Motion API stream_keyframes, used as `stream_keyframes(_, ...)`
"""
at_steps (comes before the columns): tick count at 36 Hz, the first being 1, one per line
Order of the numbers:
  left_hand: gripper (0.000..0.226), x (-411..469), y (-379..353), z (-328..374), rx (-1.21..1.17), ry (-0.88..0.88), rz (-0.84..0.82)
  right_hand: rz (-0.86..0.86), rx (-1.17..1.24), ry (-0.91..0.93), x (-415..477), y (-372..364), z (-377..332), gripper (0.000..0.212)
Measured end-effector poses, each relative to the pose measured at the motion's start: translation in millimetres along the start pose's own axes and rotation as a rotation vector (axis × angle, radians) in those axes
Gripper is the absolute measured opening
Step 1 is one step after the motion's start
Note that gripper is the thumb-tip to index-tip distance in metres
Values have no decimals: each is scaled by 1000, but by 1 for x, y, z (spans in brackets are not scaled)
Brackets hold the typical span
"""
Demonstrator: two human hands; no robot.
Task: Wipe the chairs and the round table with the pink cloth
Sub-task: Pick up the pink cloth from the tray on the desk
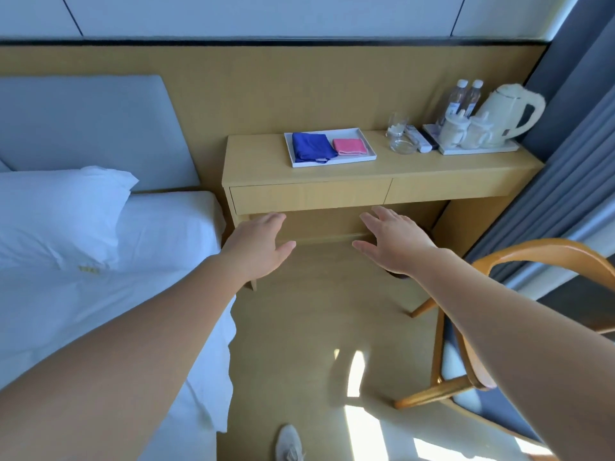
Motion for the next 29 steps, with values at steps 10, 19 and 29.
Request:
stream_keyframes(10,60,75,0,-13,-9,-66,-29,-23,29,-76,61,5,29,66)
stream_keyframes(19,62,148,-4,-21,-10,-37,-34,-46,45,-88,126,3,65,68)
stream_keyframes(29,60,259,-5,-1,7,-8,-35,-79,105,-68,227,8,132,67)
Point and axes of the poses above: each hand's wrist, its own x-axis towards the middle knuckle, its own y-axis out of the back of the hand, z = x × y, the point moved 9 cm from there along x, towards the middle knuckle, and after that the axes turned 6 degrees about -z, right-handed, at the moved point
